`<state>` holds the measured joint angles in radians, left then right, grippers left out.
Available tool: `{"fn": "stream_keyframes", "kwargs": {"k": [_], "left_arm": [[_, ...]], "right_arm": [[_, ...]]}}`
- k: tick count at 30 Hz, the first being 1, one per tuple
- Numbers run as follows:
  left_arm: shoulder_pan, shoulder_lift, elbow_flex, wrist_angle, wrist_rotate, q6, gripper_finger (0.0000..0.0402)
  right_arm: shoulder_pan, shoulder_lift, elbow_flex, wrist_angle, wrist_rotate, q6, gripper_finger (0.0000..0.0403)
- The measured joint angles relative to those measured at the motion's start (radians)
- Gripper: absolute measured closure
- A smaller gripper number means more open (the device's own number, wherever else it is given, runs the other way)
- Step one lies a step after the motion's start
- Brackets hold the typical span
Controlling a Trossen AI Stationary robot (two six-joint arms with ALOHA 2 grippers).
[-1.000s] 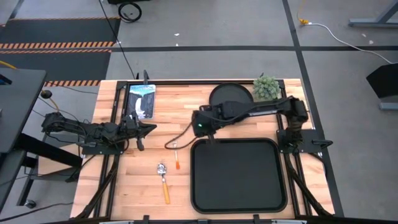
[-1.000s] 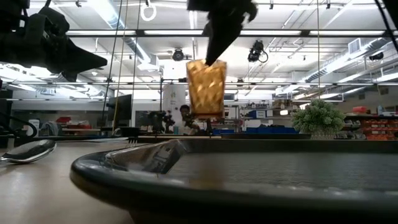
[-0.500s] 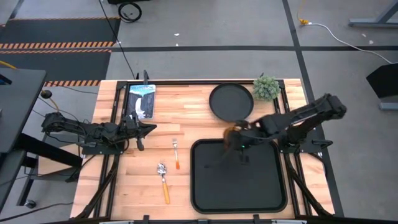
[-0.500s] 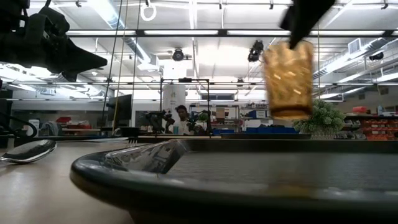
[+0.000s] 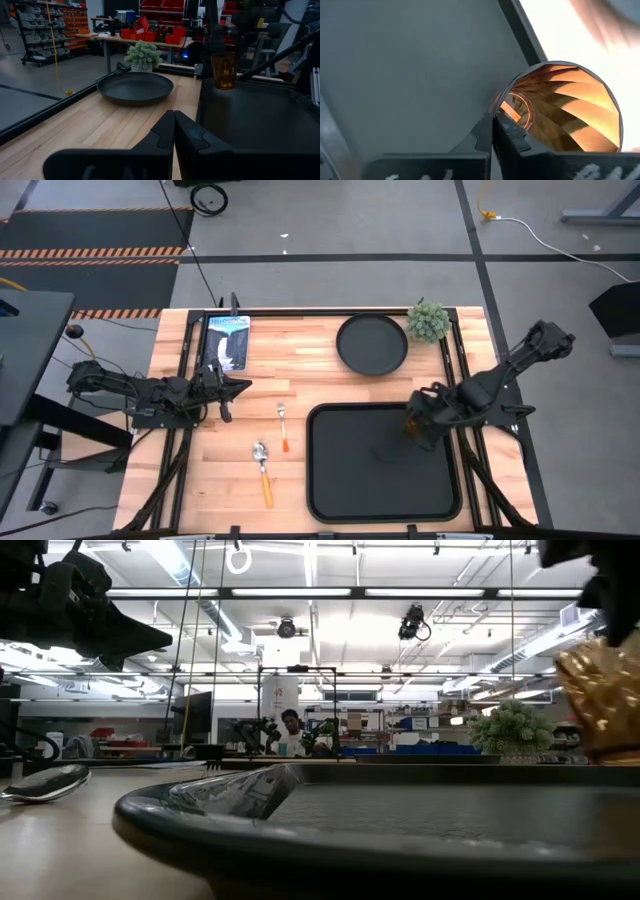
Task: Pick and place plate/cup/fork/spoon on tray
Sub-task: Put the yellow cup on the black tray, then put the black plate on the black tray
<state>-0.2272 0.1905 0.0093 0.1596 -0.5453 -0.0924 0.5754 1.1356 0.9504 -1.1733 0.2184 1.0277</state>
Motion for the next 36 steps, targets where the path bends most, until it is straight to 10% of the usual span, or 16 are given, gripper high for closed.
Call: {"fn": "stream_keyframes", "kwargs": {"k": [17, 36], "left_arm": [[0.0, 0.0, 0.0, 0.0, 0.0, 0.0, 0.039], [0.0, 0.0, 0.0, 0.0, 0.0, 0.0, 0.039]], "right_arm": [[0.153, -0.125, -0.172, -0.058, 0.035, 0.314, 0.0385], [0.127, -0.123, -0.138, -0.124, -0.055, 0.36, 0.0281]]}}
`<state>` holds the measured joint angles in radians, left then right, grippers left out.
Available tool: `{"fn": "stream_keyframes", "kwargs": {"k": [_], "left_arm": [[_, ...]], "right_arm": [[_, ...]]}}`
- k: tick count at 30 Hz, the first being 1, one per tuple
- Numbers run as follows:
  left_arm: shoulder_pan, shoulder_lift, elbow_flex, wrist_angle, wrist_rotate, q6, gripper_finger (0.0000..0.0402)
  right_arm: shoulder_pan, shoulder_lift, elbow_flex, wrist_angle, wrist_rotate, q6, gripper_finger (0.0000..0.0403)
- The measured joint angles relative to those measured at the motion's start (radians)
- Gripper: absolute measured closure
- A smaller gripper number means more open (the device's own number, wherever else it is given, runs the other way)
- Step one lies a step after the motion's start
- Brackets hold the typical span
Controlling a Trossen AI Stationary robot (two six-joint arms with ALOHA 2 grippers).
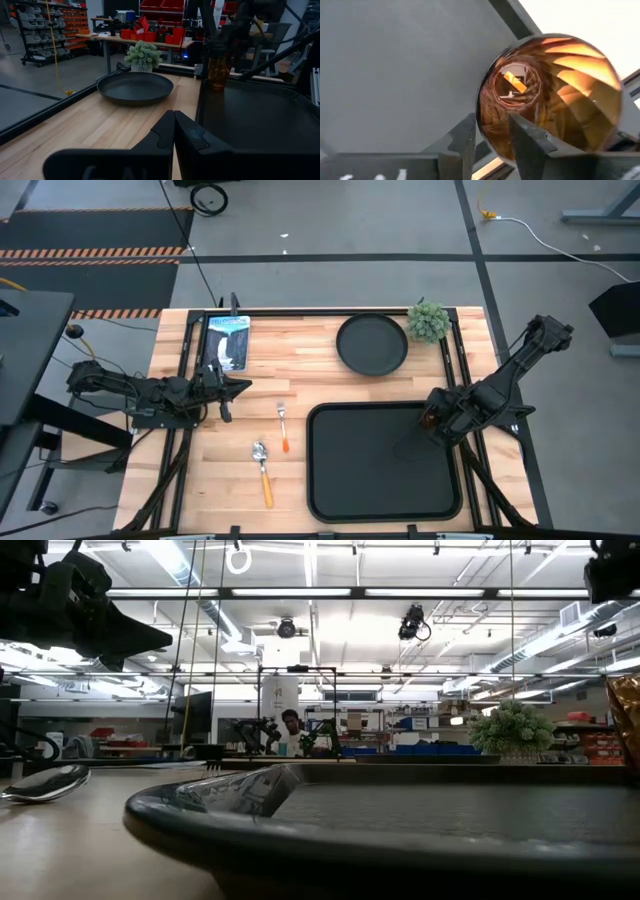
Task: Pick and place plate/cup/fork/spoon on tray
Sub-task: Put the black plate on the black tray
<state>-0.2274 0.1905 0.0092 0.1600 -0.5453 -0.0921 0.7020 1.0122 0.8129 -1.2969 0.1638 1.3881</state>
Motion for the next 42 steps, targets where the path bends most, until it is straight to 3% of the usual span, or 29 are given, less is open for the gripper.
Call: {"fn": "stream_keyframes", "kwargs": {"k": [6, 11, 15, 18, 31, 42], "left_arm": [[0.0, 0.0, 0.0, 0.0, 0.0, 0.0, 0.039], [0.0, 0.0, 0.0, 0.0, 0.0, 0.0, 0.039], [0.0, 0.0, 0.0, 0.0, 0.0, 0.0, 0.039], [0.0, 0.0, 0.0, 0.0, 0.0, 0.0, 0.039], [0.0, 0.0, 0.0, 0.0, 0.0, 0.0, 0.039], [0.0, 0.0, 0.0, 0.0, 0.0, 0.0, 0.039]], "right_arm": [[-0.019, 0.0, 0.108, -0.043, 0.05, -0.042, 0.0281], [-0.049, 0.0, 0.156, -0.041, 0.19, -0.113, 0.0281], [-0.102, 0.016, 0.156, -0.036, 0.29, -0.226, 0.0282], [-0.179, 0.05, 0.156, 0.001, 0.308, -0.371, 0.0282], [-0.658, 0.227, 0.156, 0.372, 0.139, -1.051, 0.0281], [-0.903, 0.52, 0.156, 0.609, 0.01, -1.357, 0.028]]}}
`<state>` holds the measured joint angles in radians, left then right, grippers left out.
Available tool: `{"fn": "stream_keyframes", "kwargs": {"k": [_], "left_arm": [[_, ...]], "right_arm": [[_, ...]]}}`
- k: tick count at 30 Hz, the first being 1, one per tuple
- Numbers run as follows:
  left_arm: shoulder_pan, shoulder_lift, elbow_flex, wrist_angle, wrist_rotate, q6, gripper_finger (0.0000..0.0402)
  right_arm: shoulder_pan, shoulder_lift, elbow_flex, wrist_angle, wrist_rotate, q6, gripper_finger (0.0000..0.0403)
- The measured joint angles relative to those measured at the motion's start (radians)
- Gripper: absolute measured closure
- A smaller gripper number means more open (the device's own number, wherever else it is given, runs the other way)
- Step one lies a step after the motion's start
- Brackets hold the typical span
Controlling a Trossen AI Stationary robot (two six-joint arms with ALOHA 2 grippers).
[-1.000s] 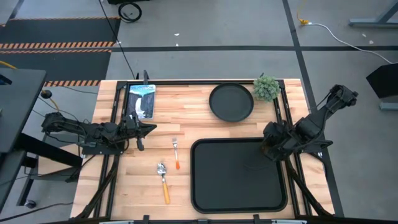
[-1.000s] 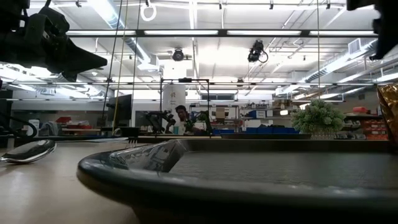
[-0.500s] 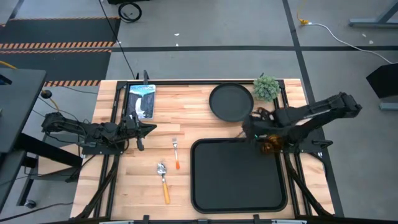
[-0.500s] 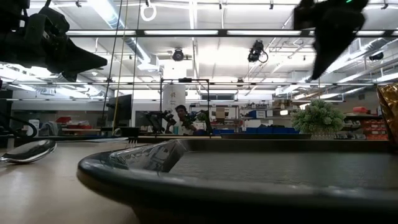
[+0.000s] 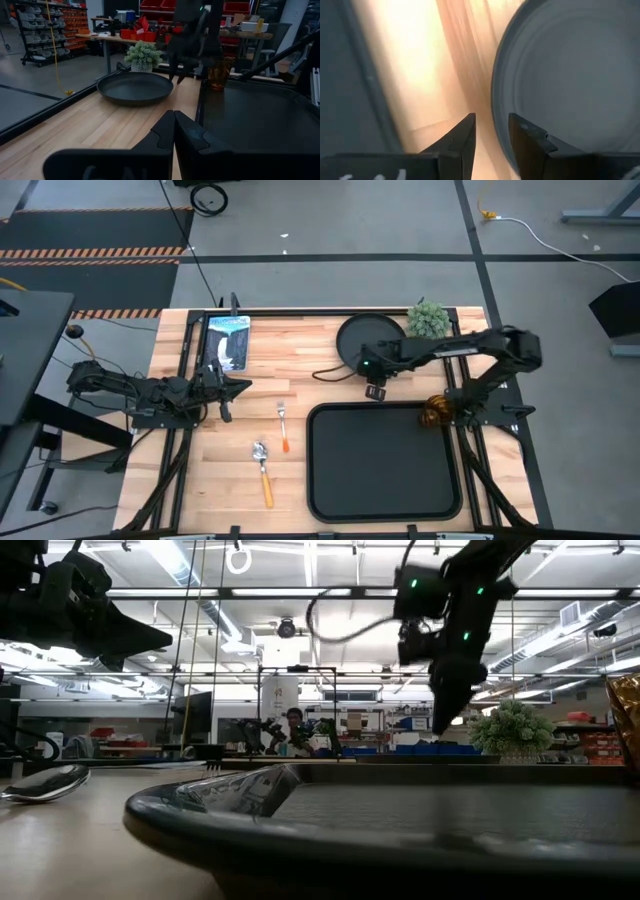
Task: Pick and place plate/cup/fork/spoon on tray
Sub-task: Put the black plate on the black tray
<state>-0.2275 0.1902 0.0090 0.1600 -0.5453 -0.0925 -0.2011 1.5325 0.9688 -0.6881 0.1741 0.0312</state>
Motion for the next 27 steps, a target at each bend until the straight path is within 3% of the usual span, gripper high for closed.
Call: {"fn": "stream_keyframes", "kwargs": {"k": [6, 18, 22, 27], "left_arm": [[0.0, 0.0, 0.0, 0.0, 0.0, 0.001, 0.039], [0.0, 0.0, 0.0, 0.0, 0.0, 0.001, 0.039], [0.0, 0.0, 0.0, -0.001, 0.001, 0.001, 0.039], [0.0, 0.0, 0.0, -0.001, 0.001, 0.001, 0.039]], "right_arm": [[-0.01, 0.102, 0.0, 0.019, 0.051, -0.058, 0.028], [-0.011, 0.172, 0.0, 0.043, 0.121, -0.121, 0.0285], [-0.012, 0.188, 0.0, 0.041, 0.121, -0.129, 0.0314], [-0.006, 0.191, 0.0, 0.041, 0.126, -0.116, 0.0379]]}}
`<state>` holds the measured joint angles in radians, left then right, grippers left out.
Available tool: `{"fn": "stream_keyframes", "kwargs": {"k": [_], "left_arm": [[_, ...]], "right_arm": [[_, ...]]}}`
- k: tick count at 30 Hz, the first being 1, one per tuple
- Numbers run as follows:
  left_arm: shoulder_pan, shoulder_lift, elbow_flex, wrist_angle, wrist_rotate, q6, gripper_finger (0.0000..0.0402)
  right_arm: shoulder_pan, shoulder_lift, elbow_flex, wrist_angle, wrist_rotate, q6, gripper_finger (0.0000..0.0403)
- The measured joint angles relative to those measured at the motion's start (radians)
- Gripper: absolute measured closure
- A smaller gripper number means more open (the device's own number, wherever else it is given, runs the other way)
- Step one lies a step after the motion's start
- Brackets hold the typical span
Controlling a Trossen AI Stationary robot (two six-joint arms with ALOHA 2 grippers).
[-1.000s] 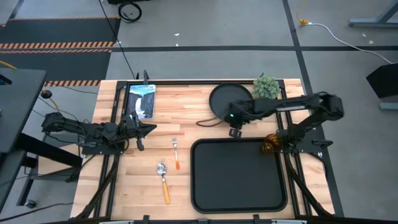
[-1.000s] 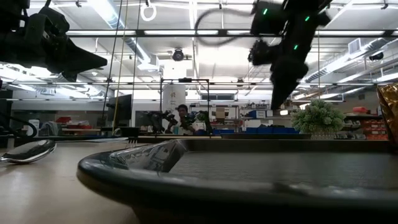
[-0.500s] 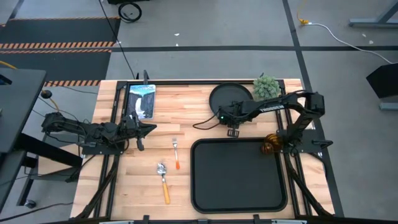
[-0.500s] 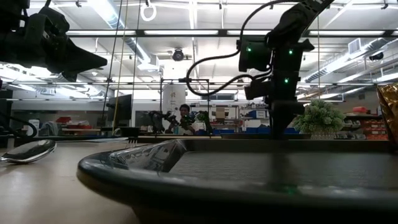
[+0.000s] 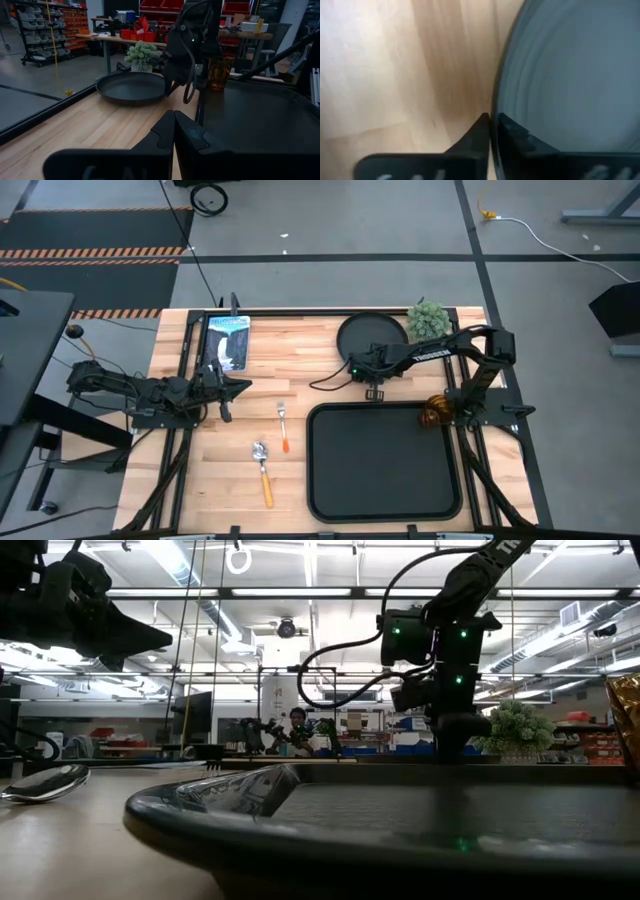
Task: Pick and place plate/cup/fork/spoon on tray
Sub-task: Put the black plate on the black tray
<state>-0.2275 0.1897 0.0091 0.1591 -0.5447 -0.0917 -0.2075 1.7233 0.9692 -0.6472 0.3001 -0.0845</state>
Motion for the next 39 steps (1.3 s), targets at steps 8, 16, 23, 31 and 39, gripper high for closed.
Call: {"fn": "stream_keyframes", "kwargs": {"k": [8, 16, 23, 31, 39], "left_arm": [[0.0, 0.0, 0.0, 0.001, 0.0, 0.0, 0.039], [0.0, 0.0, 0.0, 0.001, -0.001, 0.0, 0.039], [0.0, 0.0, 0.0, 0.001, -0.001, 0.0, 0.039], [0.0, 0.0, 0.0, 0.001, -0.001, 0.0, 0.039], [0.0, 0.0, 0.0, 0.001, -0.001, 0.0, 0.039]], "right_arm": [[0.104, -0.029, 0.08, -0.125, 0.016, 0.086, 0.0386], [0.366, -0.031, 0.268, -0.337, 0.057, 0.225, 0.0393], [0.627, -0.031, 0.357, -0.415, 0.059, 0.381, 0.0393], [0.906, -0.031, 0.357, -0.423, 0.029, 0.549, 0.0393], [1.121, -0.022, 0.342, -0.312, -0.049, 0.531, 0.0387]]}}
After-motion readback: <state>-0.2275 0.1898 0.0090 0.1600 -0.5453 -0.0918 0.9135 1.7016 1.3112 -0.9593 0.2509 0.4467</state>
